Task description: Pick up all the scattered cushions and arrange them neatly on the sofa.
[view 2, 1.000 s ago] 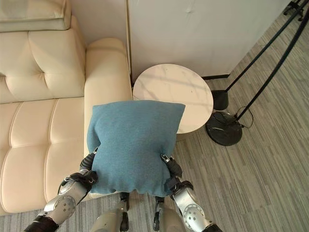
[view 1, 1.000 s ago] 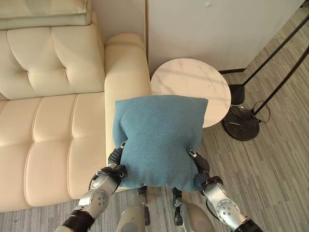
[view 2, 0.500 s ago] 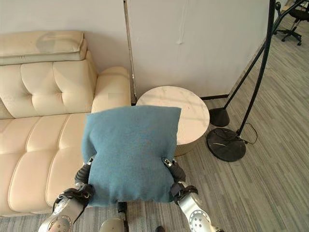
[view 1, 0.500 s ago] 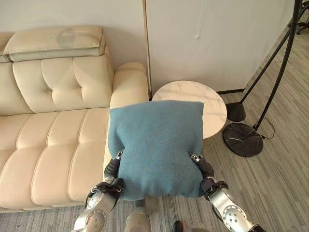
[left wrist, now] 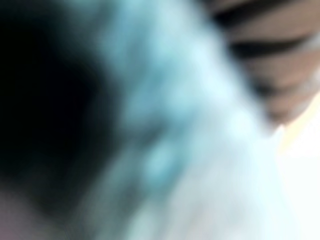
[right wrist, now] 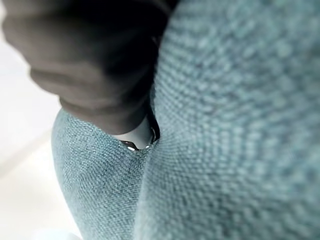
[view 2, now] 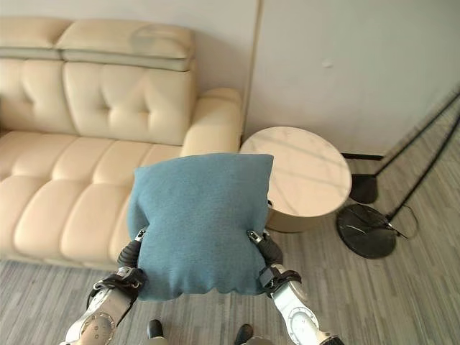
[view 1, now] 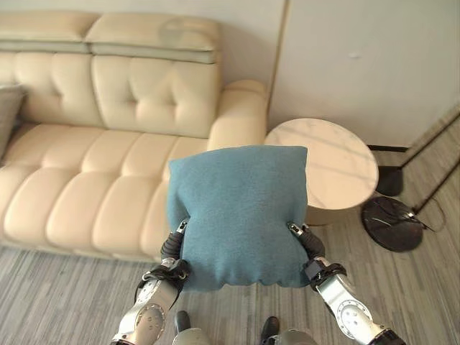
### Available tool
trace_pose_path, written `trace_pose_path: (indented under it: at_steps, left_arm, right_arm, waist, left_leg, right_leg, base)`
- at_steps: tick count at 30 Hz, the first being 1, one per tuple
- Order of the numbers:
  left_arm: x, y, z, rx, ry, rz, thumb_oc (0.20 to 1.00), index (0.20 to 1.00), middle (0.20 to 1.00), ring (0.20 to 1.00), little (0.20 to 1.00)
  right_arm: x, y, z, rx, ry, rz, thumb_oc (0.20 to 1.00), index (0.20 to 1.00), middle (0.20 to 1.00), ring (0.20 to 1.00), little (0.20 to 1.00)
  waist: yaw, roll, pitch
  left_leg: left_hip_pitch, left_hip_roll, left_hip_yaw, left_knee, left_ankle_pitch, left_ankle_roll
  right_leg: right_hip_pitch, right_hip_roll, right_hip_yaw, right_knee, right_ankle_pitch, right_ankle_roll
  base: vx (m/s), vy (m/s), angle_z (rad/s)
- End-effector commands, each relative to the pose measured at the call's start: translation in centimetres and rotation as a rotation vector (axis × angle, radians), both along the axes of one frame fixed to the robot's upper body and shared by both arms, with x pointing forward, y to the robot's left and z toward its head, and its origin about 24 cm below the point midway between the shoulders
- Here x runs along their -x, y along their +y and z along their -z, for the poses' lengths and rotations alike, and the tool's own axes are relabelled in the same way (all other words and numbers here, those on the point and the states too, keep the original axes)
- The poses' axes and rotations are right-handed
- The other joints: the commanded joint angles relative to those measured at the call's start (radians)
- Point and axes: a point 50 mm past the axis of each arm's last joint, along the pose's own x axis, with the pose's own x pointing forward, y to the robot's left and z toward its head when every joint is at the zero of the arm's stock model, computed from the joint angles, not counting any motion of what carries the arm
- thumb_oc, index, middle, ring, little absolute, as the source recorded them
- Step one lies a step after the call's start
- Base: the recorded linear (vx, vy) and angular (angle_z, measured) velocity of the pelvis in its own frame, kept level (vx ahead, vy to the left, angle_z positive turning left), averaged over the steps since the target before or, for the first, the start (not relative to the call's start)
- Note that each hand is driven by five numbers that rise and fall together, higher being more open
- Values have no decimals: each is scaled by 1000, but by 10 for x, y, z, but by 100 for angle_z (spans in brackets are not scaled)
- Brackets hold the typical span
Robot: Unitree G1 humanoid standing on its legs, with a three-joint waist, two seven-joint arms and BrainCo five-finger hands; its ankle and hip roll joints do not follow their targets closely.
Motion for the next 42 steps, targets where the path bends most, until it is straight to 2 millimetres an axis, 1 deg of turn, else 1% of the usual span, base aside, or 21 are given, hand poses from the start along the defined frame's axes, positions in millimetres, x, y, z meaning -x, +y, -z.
trace_pose_path:
  at_steps: [1,4,7,9,11,12,13,15,16,18,20,22,24,25,28,30,32,33,34,39,42]
  left_arm:
    - [-14,-59,-53,134,-297,261,200,200,200,200,200]
    - [-14,-54,-52,111,-295,252,200,200,200,200,200]
    - [-15,-52,-52,86,-298,257,200,200,200,200,200]
    - [-18,-53,-55,58,-313,262,200,200,200,200,200]
    - [-22,-54,-60,37,-333,272,200,200,200,200,200]
    - [-23,-55,-62,37,-342,269,200,200,200,200,200]
    - [-23,-55,-62,37,-342,269,200,200,200,200,200]
    - [-24,-56,-63,37,-346,271,200,200,200,200,200]
    - [-24,-56,-63,36,-346,271,200,200,200,200,200]
    - [-26,-55,-63,40,-340,258,200,200,200,200,200]
    - [-29,-56,-65,42,-348,243,200,200,200,200,200]
    - [-31,-64,-69,48,-379,265,200,200,200,200,200]
    - [-30,-63,-68,61,-377,260,200,200,200,200,200]
    - [-29,-60,-67,64,-368,232,200,200,200,200,200]
    - [-29,-59,-67,72,-366,219,200,200,200,200,200]
    - [-27,-55,-66,76,-356,202,200,200,200,200,200]
    - [-26,-54,-65,76,-351,197,200,200,200,200,200]
    - [-26,-54,-66,78,-355,192,200,200,200,200,200]
    - [-26,-54,-66,81,-355,185,200,200,200,200,200]
    - [-28,-55,-69,88,-359,162,200,200,200,200,200]
    - [-26,-56,-67,88,-360,176,200,200,200,200,200]
  right_arm:
    - [-3,90,-69,-232,-331,-329,200,200,200,200,200]
    - [-2,92,-70,-225,-339,-328,200,200,200,200,200]
    - [-1,96,-70,-232,-337,-338,200,200,200,200,200]
    - [1,100,-73,-245,-349,-343,200,200,200,200,200]
    - [0,102,-75,-255,-357,-333,200,200,200,200,200]
    - [-2,101,-76,-261,-358,-314,200,200,200,200,200]
    - [-2,101,-76,-261,-358,-314,200,200,200,200,200]
    - [-5,107,-80,-271,-368,-320,200,200,200,200,200]
    - [-5,107,-80,-271,-368,-320,200,200,200,200,200]
    - [-8,108,-83,-275,-385,-332,200,200,200,200,200]
    - [-9,110,-87,-283,-399,-336,200,200,200,200,200]
    - [-10,105,-90,-266,-426,-325,200,200,200,200,200]
    - [-13,99,-88,-247,-424,-300,200,200,200,200,200]
    - [-16,96,-86,-225,-412,-302,200,200,200,200,200]
    - [-15,95,-84,-227,-394,-305,200,200,200,200,200]
    - [-14,95,-83,-212,-394,-313,200,200,200,200,200]
    - [-14,93,-82,-205,-394,-315,200,200,200,200,200]
    - [-13,93,-83,-204,-397,-315,200,200,200,200,200]
    - [-14,91,-84,-197,-402,-308,200,200,200,200,200]
    - [-18,82,-86,-196,-412,-241,200,200,200,200,200]
    - [-15,82,-85,-204,-409,-257,200,200,200,200,200]
  waist:
    - [-15,-33,-37]
    - [-13,-36,-54]
    - [-6,-51,-57]
    - [-1,-64,-50]
    - [-11,-68,-39]
    - [-20,-68,-36]
    - [-20,-68,-36]
    - [-29,-66,-37]
    - [-29,-66,-39]
    - [-32,-68,-27]
    - [-36,-68,-10]
    - [-60,-73,-22]
    - [-67,-76,-43]
    - [-50,-87,-25]
    - [-44,-97,-19]
    - [-32,-109,-25]
    - [-28,-112,-28]
    - [-24,-107,-28]
    - [-19,-95,-25]
    - [-10,-94,-8]
    - [-11,-64,-31]
  left_leg:
    - [14,-36,-16,-44,-44,-59]
    - [11,-81,-39,-55,-79,-43]
    - [16,-132,-58,-54,-111,-8]
    - [18,-191,-86,-53,-141,29]
    - [8,-221,-96,-56,-135,58]
    - [11,-227,-104,-56,-139,66]
    - [11,-227,-104,-56,-139,66]
    - [27,-250,-96,-56,-150,76]
    - [24,-250,-96,-56,-149,76]
    - [47,-271,-95,-56,-162,80]
    - [76,-285,-104,-56,-175,80]
    - [103,-306,-133,-17,-218,80]
    - [105,-292,-125,82,-270,58]
    - [13,-270,-147,349,-220,18]
    - [-30,-249,-165,391,-204,16]
    - [-47,-225,-184,302,-232,37]
    - [-52,-215,-197,259,-226,37]
    - [-59,-197,-214,201,-193,31]
    - [-84,-154,-230,112,-122,19]
    - [-125,-101,-252,22,-72,-2]
    - [-81,-95,-248,-36,-40,-22]
  right_leg:
    - [19,3,25,-121,-71,16]
    - [15,-32,20,-122,-43,40]
    - [14,-70,29,-106,-27,61]
    - [6,-119,46,-59,-13,84]
    - [-40,-127,93,10,9,76]
    - [-67,-94,153,27,-1,69]
    - [-67,-94,153,27,-1,69]
    - [-97,-1,224,-12,-16,54]
    - [-100,-1,224,-14,-14,54]
    - [-162,61,193,-39,1,38]
    - [-180,73,149,-57,11,39]
    - [-161,86,180,-91,13,21]
    - [-113,84,190,-102,3,4]
    - [-51,89,214,-118,-21,-31]
    - [-33,83,219,-119,-36,-37]
    - [-22,71,236,-120,-47,-27]
    - [-16,67,245,-119,-53,-22]
    - [-11,69,250,-116,-60,-19]
    - [-5,71,257,-109,-77,-17]
    - [30,55,280,-103,-105,-5]
    - [55,50,282,-118,-96,12]
  base:
    - [36,297,73]
    - [35,338,62]
    - [44,301,26]
    - [30,315,8]
    - [-37,274,23]
    - [-42,180,15]
    - [32,98,-10]
    - [75,127,7]
    - [80,92,4]
    - [91,47,2]
    - [178,22,-10]
    - [399,-84,24]
    - [448,-163,50]
    - [305,-129,28]
    - [176,-39,-28]
    - [198,67,-2]
    - [115,61,-9]
    - [145,142,-17]
    - [144,141,-11]
    - [148,170,-17]
    - [185,268,3]
